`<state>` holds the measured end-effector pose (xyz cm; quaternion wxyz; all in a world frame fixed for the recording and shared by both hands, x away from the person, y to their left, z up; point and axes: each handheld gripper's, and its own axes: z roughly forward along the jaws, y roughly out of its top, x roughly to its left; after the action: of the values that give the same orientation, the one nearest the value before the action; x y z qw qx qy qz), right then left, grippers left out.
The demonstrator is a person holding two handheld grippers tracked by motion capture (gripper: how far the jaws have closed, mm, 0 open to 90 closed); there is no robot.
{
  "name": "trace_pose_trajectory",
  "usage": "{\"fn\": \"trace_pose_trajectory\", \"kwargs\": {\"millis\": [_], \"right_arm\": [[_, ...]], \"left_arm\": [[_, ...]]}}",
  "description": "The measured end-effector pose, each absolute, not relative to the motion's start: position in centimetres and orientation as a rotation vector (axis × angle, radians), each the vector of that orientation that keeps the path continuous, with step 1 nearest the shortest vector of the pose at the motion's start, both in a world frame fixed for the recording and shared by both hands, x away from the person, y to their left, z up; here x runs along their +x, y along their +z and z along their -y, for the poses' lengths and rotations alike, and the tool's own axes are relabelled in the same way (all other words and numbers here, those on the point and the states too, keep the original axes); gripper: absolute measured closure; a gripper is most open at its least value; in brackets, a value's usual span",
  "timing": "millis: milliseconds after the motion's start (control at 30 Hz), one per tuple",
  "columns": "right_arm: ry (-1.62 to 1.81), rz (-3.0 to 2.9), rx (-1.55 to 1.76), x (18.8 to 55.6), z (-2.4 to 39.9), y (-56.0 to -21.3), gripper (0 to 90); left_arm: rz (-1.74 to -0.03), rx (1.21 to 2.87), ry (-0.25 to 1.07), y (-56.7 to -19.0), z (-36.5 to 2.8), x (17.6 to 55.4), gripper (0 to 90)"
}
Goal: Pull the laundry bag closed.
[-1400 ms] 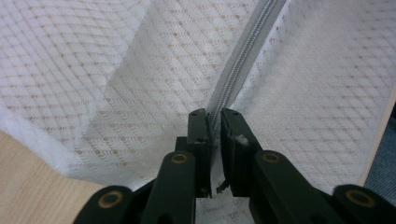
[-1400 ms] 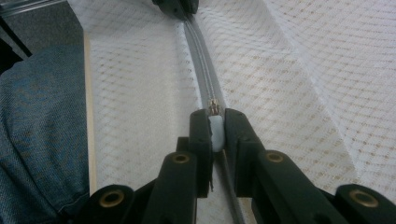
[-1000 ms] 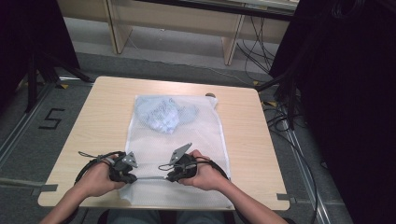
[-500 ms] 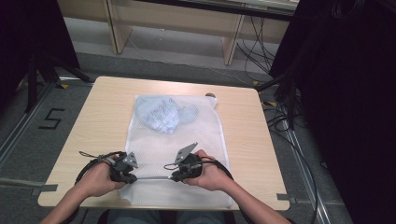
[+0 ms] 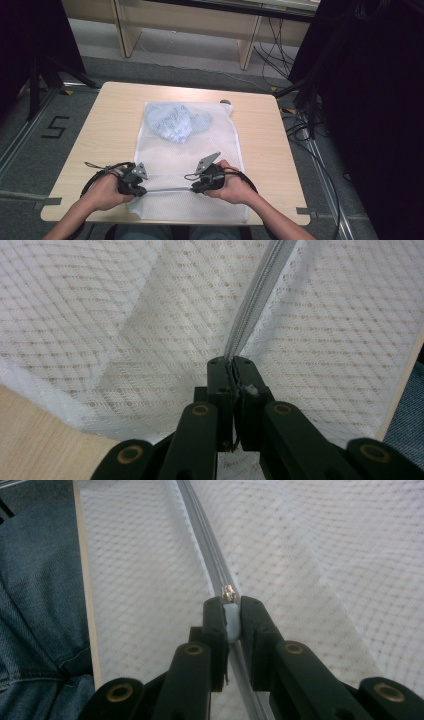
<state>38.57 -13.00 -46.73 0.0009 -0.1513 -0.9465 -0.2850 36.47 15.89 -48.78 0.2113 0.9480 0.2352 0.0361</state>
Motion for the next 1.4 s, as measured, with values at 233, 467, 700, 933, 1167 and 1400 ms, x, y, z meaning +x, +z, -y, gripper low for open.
{"fn": "trace_pose_trajectory", "kwargs": {"millis": [233, 467, 700, 933, 1167, 1400], "right_arm": [[-0.889, 2.975, -0.505, 38.7, 14.4, -46.8, 82.6], [-0.886, 2.97, -0.536, 38.9, 15.3, -46.8, 82.6], [-0.895, 2.976, -0.551, 39.0, 16.1, -46.8, 82.6], [-0.894, 2.966, -0.567, 38.8, 16.4, -46.9, 82.7], [-0.883, 2.981, -0.557, 38.8, 16.5, -46.9, 82.7], [-0.861, 2.966, -0.611, 38.7, 17.4, -46.9, 82.7]], "left_arm": [[-0.688, 2.598, 0.101, -48.9, -15.8, 36.3, 87.0], [-0.728, 2.546, 0.087, -49.1, -15.6, 36.1, 87.0], [-0.692, 2.591, 0.1, -49.0, -15.8, 36.3, 87.0], [-0.693, 2.59, 0.101, -49.0, -15.8, 36.3, 87.0], [-0.693, 2.59, 0.1, -49.0, -15.8, 36.3, 87.0], [-0.694, 2.59, 0.1, -49.0, -15.8, 36.3, 87.0]]}}
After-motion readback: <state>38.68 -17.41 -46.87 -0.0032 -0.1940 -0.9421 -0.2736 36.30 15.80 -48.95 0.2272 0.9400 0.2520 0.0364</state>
